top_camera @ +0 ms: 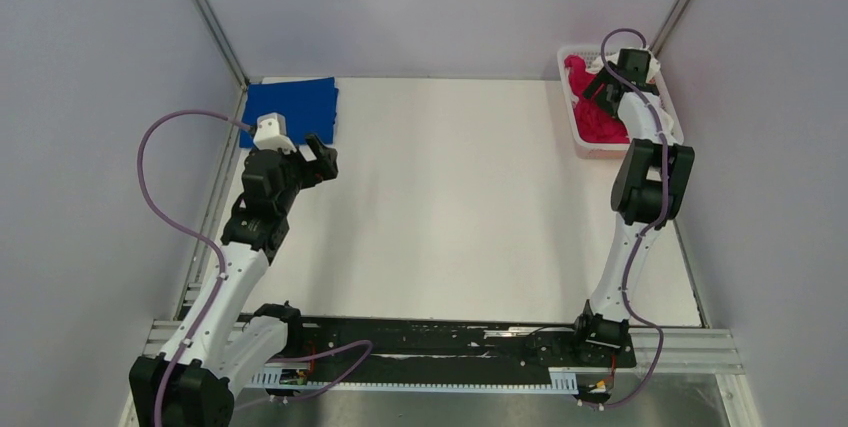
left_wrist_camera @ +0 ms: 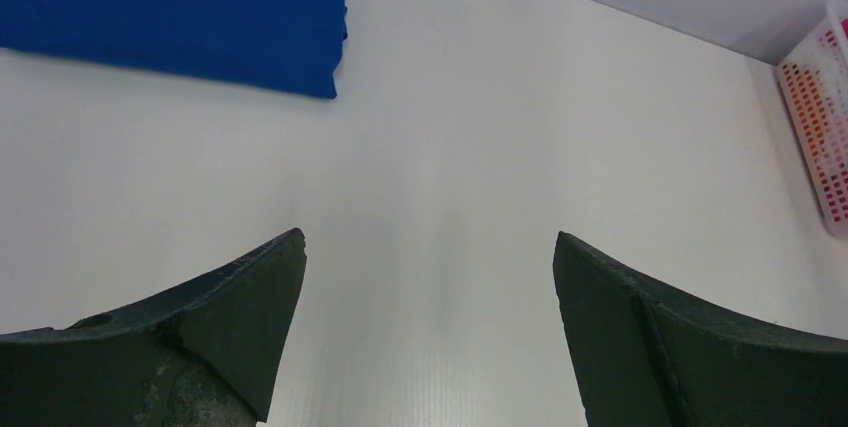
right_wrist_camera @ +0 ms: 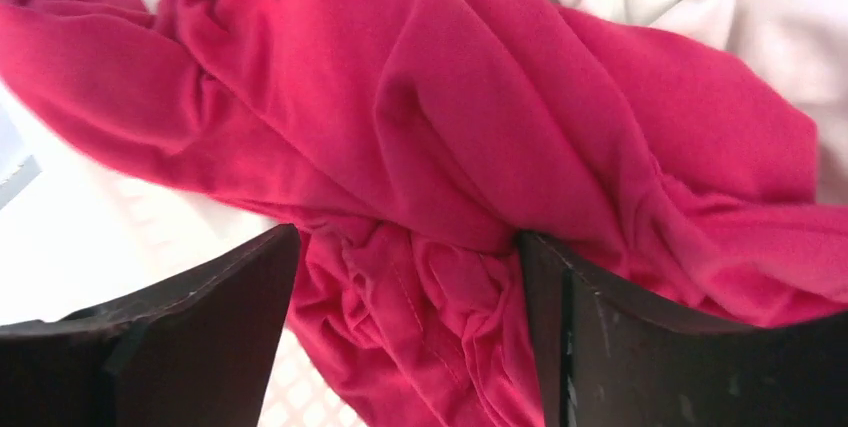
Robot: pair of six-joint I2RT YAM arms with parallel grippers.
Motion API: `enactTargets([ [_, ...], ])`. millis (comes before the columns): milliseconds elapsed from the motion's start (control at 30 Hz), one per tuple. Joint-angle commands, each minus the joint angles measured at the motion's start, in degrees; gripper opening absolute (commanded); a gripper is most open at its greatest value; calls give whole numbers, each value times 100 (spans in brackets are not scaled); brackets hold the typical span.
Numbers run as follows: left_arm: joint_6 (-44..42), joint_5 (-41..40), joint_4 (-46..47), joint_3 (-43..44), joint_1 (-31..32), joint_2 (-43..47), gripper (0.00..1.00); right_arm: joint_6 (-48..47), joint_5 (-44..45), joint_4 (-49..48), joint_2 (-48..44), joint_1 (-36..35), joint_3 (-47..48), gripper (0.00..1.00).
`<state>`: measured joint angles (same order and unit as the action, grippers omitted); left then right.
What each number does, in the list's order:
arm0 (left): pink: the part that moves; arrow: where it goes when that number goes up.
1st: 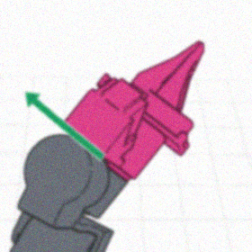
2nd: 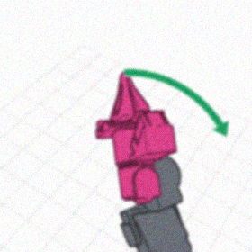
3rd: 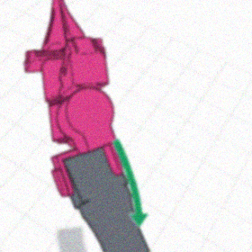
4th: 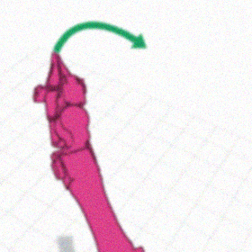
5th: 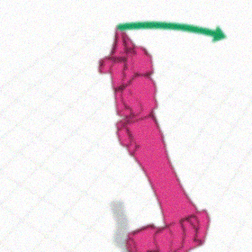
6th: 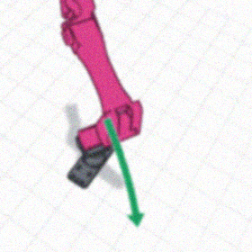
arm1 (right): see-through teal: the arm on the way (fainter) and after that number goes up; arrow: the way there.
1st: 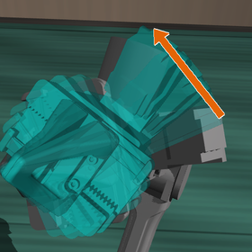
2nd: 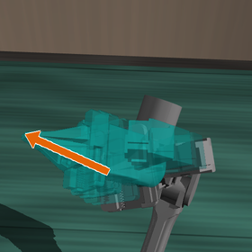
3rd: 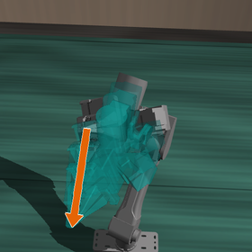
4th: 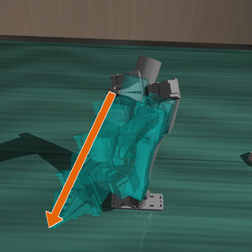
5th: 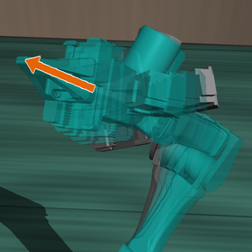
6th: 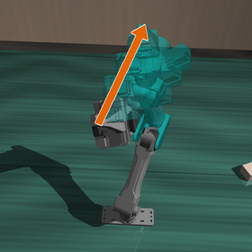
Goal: Fold and stack the t-shirts
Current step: Grab crumpled tshirt from bin with the right arm, then move the tshirt to the center of the board
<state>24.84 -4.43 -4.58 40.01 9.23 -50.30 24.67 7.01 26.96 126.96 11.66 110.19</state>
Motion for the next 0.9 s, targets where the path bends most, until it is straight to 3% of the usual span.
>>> enactTargets([
  [0, 41, -142, 296, -10, -1, -65, 100, -47, -139, 188, 286, -50, 598, 69],
  [67, 30, -152, 286, 6, -1, -101, 100, -13, -122, 180, 360, -54, 697, 38],
  [100, 30, -154, 285, 18, -1, -109, 100, -11, -118, 179, 361, -52, 761, 27],
  [200, 22, -152, 282, 16, -1, -107, 100, -216, -125, 60, 275, -50, 1040, 4],
  [233, 21, -158, 276, 9, -1, -99, 100, -258, -100, 49, 215, -50, 1166, 0],
  [433, 62, -148, 213, 22, 2, -35, 100, -410, -578, -484, -859, -63, 1167, 0],
  [633, 272, -234, 157, -31, -1, 127, 100, -400, -2255, -1026, -2151, -226, 1055, 0],
  [867, 372, -401, 11, -50, -1, 335, 100, -296, -3683, -1128, -2859, -968, 1326, 0],
])
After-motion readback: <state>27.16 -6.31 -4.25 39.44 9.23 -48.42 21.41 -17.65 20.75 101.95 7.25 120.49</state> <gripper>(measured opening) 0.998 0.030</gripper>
